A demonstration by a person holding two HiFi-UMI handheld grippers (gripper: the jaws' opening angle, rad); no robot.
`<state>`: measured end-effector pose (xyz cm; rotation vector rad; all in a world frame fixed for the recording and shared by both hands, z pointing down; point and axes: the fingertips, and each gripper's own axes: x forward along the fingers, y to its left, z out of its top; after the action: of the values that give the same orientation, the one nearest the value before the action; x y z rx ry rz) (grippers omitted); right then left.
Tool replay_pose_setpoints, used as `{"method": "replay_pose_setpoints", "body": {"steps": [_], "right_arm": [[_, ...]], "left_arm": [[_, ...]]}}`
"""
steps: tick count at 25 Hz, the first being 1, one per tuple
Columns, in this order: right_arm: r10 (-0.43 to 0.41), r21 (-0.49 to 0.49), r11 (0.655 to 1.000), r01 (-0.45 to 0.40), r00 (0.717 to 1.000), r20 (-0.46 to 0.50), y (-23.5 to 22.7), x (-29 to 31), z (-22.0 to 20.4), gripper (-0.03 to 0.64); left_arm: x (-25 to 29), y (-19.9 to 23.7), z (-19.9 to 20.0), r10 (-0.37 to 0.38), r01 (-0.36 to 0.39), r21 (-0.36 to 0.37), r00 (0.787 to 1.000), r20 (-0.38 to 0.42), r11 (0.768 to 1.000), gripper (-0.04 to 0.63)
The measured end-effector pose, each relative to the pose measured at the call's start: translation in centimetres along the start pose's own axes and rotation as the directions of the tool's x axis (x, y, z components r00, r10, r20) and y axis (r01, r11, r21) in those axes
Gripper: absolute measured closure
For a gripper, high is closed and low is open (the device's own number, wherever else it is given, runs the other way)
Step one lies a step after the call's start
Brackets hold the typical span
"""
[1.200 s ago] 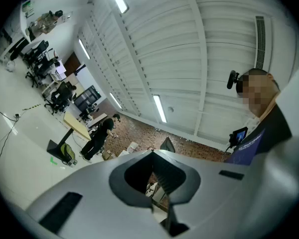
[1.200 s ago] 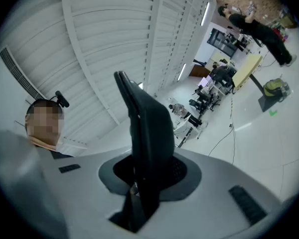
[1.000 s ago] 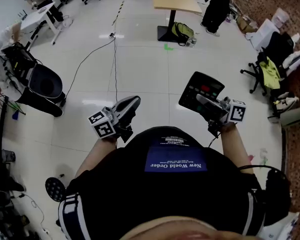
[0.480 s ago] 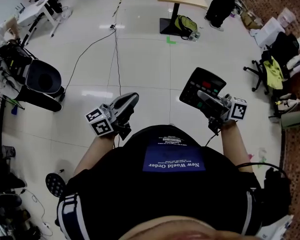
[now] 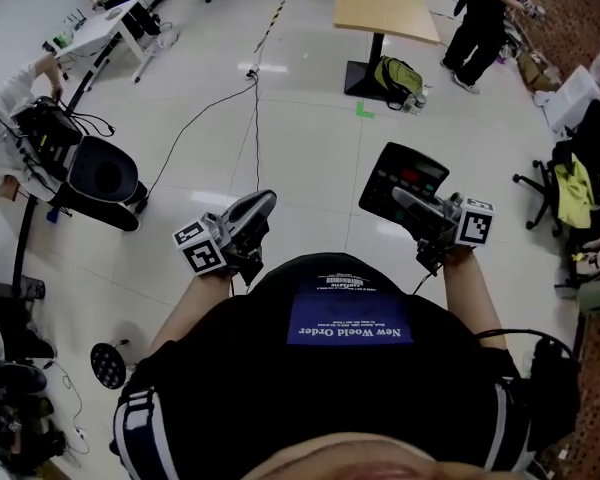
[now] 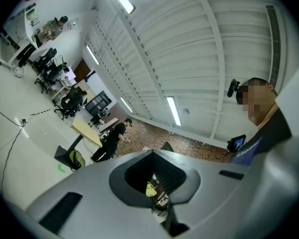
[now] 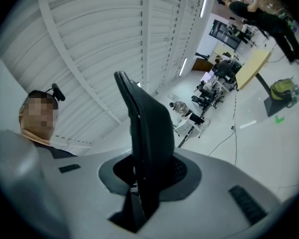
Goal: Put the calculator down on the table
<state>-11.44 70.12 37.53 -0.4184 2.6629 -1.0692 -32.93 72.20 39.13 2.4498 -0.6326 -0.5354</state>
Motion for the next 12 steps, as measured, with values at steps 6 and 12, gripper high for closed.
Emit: {"method": "replay_pose_setpoints", "body": {"steps": [6,12], "right_arm": [[0.029,0.017,0.999,-0.029,0.999,-0.013,-5.9,-4.8,6.6,0.546],[0.05,0.027,0.998,-0.05,0.999,0.007,-9.0,-5.8,10.0,0.546]], "left_arm": [[9.6,1.4,-0.3,0.015,-0.015,0.006,0.999,0.032,1.0,0.588],[14.2,3.4,0.0,0.029,-0.029,0.004,1.0,-0.006,1.0,0.588]]}}
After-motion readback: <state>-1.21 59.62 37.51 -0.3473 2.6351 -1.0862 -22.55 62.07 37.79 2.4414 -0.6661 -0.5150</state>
